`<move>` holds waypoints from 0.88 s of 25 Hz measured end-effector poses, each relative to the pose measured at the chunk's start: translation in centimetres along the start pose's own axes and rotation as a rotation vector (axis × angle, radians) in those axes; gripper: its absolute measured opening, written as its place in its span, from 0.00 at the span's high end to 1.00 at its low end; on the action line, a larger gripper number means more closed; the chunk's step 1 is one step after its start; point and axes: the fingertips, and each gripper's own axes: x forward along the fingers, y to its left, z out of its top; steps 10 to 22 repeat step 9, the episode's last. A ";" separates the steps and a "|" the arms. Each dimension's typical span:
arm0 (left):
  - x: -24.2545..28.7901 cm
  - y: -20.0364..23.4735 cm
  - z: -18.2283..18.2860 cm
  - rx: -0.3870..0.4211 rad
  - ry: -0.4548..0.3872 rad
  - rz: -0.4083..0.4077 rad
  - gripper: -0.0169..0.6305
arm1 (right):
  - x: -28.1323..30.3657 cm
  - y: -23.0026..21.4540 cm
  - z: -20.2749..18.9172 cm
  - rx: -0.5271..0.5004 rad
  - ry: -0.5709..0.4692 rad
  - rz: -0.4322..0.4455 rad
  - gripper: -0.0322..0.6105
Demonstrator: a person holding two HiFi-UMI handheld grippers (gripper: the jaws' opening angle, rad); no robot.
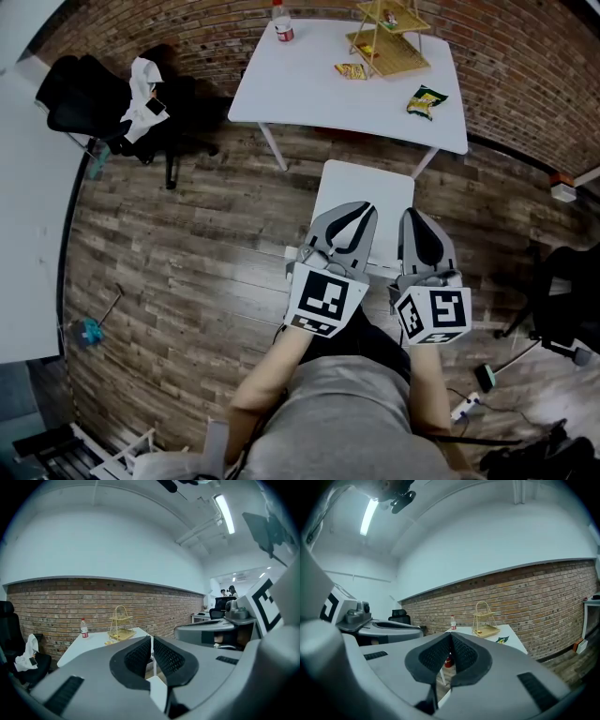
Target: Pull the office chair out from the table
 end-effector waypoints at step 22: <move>-0.1 0.4 -0.3 -0.001 0.009 0.012 0.93 | -0.1 -0.2 0.0 -0.012 0.005 -0.020 0.93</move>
